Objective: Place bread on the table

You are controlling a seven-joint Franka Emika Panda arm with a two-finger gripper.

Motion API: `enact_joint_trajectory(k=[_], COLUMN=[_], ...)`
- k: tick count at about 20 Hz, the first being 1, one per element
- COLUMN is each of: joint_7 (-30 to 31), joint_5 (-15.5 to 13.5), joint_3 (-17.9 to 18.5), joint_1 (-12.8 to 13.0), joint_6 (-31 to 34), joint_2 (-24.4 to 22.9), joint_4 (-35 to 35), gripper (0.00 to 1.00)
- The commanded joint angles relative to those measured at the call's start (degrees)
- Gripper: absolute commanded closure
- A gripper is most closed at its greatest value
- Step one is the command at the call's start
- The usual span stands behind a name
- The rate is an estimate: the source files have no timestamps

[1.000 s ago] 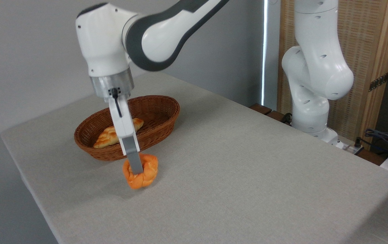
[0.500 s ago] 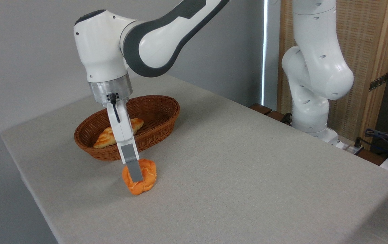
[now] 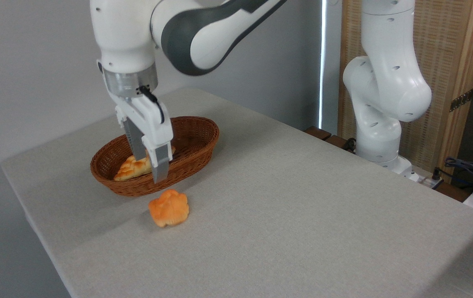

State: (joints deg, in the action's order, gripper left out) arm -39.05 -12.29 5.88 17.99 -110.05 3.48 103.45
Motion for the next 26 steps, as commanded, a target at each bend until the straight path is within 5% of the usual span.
enact_joint_trajectory(k=[1, 3, 8, 15, 22, 26], joint_7=[0.82, 0.47, 0.64, 0.73, 0.21, 0.12], joint_5=[0.68, 2.71, 12.55, 12.82, 12.82, 12.82], joint_3=[0.55, -1.47, -1.22, -1.92, -2.01, -2.01], joint_1=[-2.85, -7.25, -7.88, -7.88, -7.8, -7.62], joint_6=[5.97, 12.63, 17.94, 24.19, 21.02, 16.28], joint_2=[-3.12, -3.39, -1.2, 1.88, 1.18, -2.68], joint_4=[-0.7, -5.07, -13.35, -21.27, -18.9, -11.97], gripper=[0.0, 0.0, 0.0, 0.0, 0.0, 0.0])
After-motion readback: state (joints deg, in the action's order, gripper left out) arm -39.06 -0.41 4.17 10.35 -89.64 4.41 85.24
